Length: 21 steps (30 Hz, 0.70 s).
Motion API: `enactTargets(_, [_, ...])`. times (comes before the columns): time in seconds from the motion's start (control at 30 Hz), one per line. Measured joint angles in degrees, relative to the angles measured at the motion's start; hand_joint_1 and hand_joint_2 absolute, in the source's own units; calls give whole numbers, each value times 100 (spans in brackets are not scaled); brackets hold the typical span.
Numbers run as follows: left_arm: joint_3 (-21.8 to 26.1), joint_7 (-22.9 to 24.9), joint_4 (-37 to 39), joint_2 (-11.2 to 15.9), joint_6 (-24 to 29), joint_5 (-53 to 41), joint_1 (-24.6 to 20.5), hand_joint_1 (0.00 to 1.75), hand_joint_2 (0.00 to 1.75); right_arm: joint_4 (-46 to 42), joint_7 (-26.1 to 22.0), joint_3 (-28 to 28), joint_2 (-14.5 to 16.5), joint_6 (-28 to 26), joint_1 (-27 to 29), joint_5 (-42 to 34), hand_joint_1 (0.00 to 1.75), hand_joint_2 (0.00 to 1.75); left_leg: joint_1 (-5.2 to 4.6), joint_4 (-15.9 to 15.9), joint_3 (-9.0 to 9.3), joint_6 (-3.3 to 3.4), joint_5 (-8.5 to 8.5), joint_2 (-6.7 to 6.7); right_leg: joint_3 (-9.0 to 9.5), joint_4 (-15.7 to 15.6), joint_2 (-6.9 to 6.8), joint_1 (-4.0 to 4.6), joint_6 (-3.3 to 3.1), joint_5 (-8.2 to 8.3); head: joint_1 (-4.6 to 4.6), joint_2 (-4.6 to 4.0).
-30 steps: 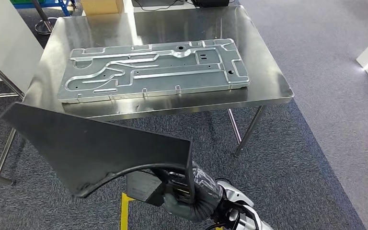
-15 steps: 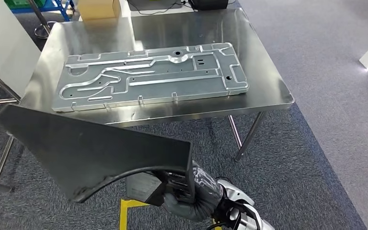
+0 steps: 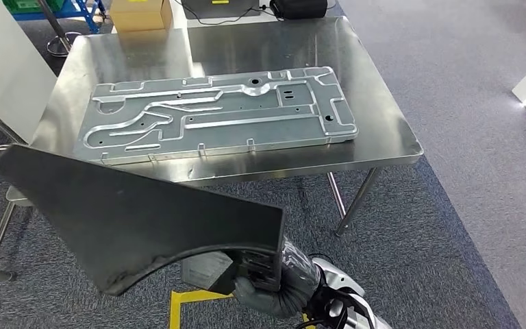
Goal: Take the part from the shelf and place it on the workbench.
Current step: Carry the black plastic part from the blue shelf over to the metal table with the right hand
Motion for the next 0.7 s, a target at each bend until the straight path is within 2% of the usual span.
enactTargets(0.07, [0, -1, 0, 1, -5, -6, 0, 0, 0, -46, -2, 0, -2, -13, 20, 7, 175, 175, 33, -64, 57, 67, 10, 6, -94, 242, -14, -1, 53, -148, 9, 0])
enactTargets(0.1, [0, -1, 0, 1, -9, -13, -3, 0, 0, -65, -2, 0, -4, -21, 33, 8, 175, 175, 38, -81, 83, 93, 5, 10, -247, 548, -21, -15, 73, -298, 13, 0])
enactTargets(0.17, [1, -1, 0, 2, -12, -30, -7, 0, 0, -82, -2, -1, -10, -34, 72, 9, 175, 175, 35, -83, 110, 122, -24, 12, -678, 1301, -27, -36, 102, -586, 17, 0])
enactTargets(0.2, [1, -1, 0, 3, -12, -37, -6, 0, 0, -83, -2, -1, -14, -38, 98, 12, 175, 175, 34, -81, 127, 123, -43, 11, -839, 1539, -28, -47, 113, -610, 17, 0])
enactTargets(0.23, [1, -1, 0, 4, -12, -45, -4, 0, 0, -83, -2, -2, -19, -40, 118, 16, 175, 175, 34, -78, 150, 118, -65, 8, -898, 1563, -29, -56, 118, -515, 17, 0])
enactTargets(0.27, [1, -1, 1, 4, -14, -57, -3, 0, 0, -83, -2, -4, -23, -43, 128, 21, 175, 175, 34, -74, 182, 109, -92, 5, -849, 1380, -31, -65, 117, -323, 17, 0])
enactTargets(0.3, [0, -1, 1, 4, -19, -72, -2, 0, 0, -82, -2, -10, -26, -45, 128, 25, 175, 175, 34, -67, 219, 93, -125, 2, -701, 1011, -35, -72, 108, -66, 18, 0])
enactTargets(0.33, [0, -2, 2, 3, -28, -86, -1, 0, 0, -76, -4, -21, -28, -49, 118, 26, 175, 175, 31, -59, 244, 71, -160, 0, -532, 636, -43, -72, 91, 119, 17, 0])
enactTargets(0.37, [0, -5, 2, 3, -39, -97, -4, 0, 0, -64, -8, -36, -29, -52, 99, 25, 175, 175, 23, -46, 261, 41, -194, -2, -395, 324, -47, -61, 70, 234, 16, 0])
enactTargets(0.4, [0, -9, 2, 3, -49, -103, -8, 0, 0, -47, -14, -52, -30, -55, 79, 20, 175, 175, 18, -40, 269, 8, -220, -2, -311, 126, -48, -49, 48, 277, 15, 0])
enactTargets(0.5, [-1, -21, 2, 5, -63, -108, -18, 0, 0, 9, -31, -92, -32, -57, 32, -4, 175, 175, 14, -68, 300, -90, -264, 3, -267, 22, -26, -38, -31, 227, 15, -1])
enactTargets(0.57, [-2, -22, 2, 4, -64, -108, -22, 0, 0, 37, -36, -102, -32, -53, 6, -13, 175, 175, 25, 112, 258, -149, -384, 5, -190, -35, -31, -58, -96, 210, 12, -1])
enactTargets(0.6, [-2, -21, 2, 4, -63, -106, -23, 0, 0, 50, -38, -103, -31, -49, -9, -14, 175, 175, 32, 378, 136, -173, -508, 5, -149, -58, -39, -66, -126, 198, 9, 0])
enactTargets(0.67, [-1, -17, 2, 3, -55, -101, -18, 0, 0, 88, -39, -103, -30, -35, -34, -15, 175, 175, 38, 1165, -302, -206, -785, 5, -98, -64, -47, -56, -164, 152, 6, 0])
enactTargets(0.7, [-1, -14, 2, 3, -50, -98, -9, 0, 0, 111, -39, -103, -30, -28, -37, -15, 175, 175, 39, 1475, -510, -214, -837, 5, -72, -62, -43, -49, -172, 126, 6, 0])
